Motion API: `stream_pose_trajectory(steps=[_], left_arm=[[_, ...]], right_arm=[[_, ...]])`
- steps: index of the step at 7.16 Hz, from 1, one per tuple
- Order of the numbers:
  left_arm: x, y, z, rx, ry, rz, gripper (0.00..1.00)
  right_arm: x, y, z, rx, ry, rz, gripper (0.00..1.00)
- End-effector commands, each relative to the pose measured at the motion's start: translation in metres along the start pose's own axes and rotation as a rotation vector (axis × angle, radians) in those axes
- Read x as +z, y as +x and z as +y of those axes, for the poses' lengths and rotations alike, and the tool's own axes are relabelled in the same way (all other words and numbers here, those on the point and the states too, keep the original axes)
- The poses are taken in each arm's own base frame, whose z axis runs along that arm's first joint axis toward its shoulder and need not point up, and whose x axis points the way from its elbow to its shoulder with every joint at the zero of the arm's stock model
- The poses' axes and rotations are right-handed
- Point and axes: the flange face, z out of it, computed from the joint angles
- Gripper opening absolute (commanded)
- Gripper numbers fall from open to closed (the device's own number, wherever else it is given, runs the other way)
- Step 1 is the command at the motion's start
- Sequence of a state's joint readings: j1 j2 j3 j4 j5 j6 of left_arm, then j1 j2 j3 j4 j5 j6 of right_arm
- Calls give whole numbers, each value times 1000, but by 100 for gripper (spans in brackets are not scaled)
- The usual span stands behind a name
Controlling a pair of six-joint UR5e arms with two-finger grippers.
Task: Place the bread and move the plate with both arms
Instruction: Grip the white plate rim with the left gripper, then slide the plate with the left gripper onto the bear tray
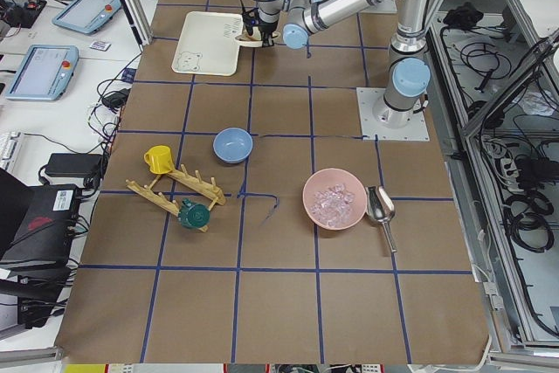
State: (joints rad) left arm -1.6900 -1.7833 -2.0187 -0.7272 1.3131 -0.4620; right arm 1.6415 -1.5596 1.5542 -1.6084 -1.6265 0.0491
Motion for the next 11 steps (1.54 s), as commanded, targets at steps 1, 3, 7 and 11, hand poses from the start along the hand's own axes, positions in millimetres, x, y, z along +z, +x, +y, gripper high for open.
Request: stream_pose_trajectory(steps=[1, 3, 7, 11], left_arm=[[-29, -7, -37, 54, 28, 129, 0], [-33, -10, -76, 115, 28, 202, 0], [30, 11, -166, 193, -34, 278, 0], [103, 5, -206, 181, -82, 272, 0]], right_arm=[[-1, 0, 1, -7, 1, -1, 100], [-2, 1, 1, -110, 6, 7, 100], [-3, 1, 2, -112, 6, 9, 100], [-4, 1, 2, -111, 12, 7, 100]])
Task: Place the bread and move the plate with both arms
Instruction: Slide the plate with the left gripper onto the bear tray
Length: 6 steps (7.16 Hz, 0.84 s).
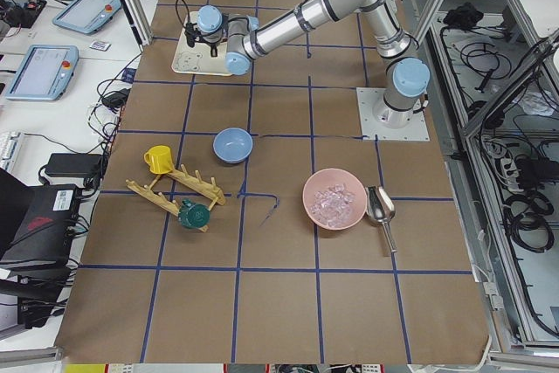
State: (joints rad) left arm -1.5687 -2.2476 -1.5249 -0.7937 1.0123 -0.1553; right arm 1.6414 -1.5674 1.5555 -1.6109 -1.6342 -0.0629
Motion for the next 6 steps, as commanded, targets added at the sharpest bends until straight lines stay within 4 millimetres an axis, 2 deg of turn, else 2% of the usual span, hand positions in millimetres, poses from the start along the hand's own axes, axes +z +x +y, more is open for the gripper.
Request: stream_pose_trajectory(steps=[1, 2, 3, 6], left_arm=[[21, -7, -8, 6, -19, 31, 0], [21, -7, -8, -3, -20, 31, 0], [19, -5, -8, 3, -15, 23, 99], [-12, 11, -6, -29, -6, 10, 100]], right_arm=[[0, 0, 0, 0, 3, 0, 100], [0, 0, 0, 0, 3, 0, 100], [-1, 0, 0, 2, 5, 1, 100], [-2, 0, -1, 4, 14, 0, 100]])
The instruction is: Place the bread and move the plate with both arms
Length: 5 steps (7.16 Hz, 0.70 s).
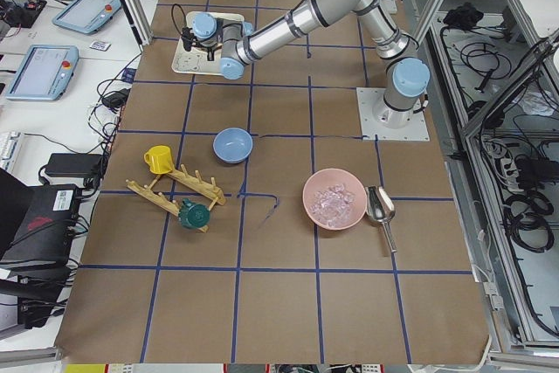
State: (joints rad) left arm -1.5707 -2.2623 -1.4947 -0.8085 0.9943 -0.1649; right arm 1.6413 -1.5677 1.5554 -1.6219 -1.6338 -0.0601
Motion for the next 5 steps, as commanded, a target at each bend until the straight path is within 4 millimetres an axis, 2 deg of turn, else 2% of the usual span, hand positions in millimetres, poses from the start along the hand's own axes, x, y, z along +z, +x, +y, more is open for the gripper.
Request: stream_pose_trajectory(steps=[1, 3, 4, 5], left_arm=[[-36, 21, 11, -56, -27, -40, 100], [-108, 64, 53, -72, -78, -167, 100], [-151, 85, 76, -75, -89, -219, 100], [-188, 100, 104, -89, -116, -259, 100]], right_arm=[[0, 0, 0, 0, 3, 2, 100], [0, 0, 0, 7, 2, 3, 100], [0, 0, 0, 7, 2, 3, 100], [0, 0, 0, 7, 2, 3, 100]])
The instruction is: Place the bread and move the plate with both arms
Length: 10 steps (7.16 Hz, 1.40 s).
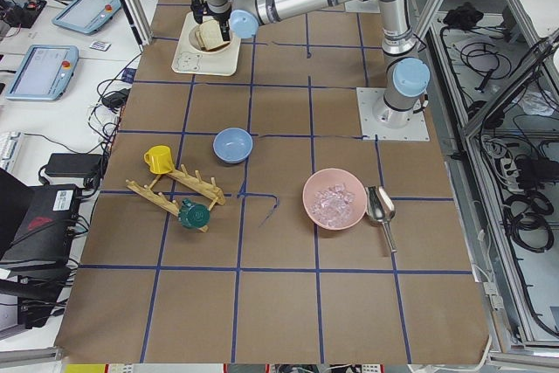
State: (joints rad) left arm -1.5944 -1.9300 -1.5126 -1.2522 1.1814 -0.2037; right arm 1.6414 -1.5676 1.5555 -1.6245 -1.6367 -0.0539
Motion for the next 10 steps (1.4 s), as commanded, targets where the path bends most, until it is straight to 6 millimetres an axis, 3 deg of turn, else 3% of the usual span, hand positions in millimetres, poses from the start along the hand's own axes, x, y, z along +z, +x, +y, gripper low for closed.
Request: stream_pose_trajectory(steps=[1, 4, 5, 7, 10], left_arm=[[-76, 6, 72, -18, -47, -153, 100], [-157, 7, 152, 25, -5, -303, 100], [-176, 4, 161, 69, 41, -362, 100], [-186, 2, 166, 129, 68, -412, 100], [-182, 2, 149, 240, 99, -405, 100]], right_arm=[[0, 0, 0, 0, 0, 0, 100], [1, 1, 0, 2, -3, 5, 100], [1, 1, 0, 1, -5, 5, 100], [0, 1, 0, 2, -2, 3, 100], [0, 1, 0, 2, -2, 3, 100]])
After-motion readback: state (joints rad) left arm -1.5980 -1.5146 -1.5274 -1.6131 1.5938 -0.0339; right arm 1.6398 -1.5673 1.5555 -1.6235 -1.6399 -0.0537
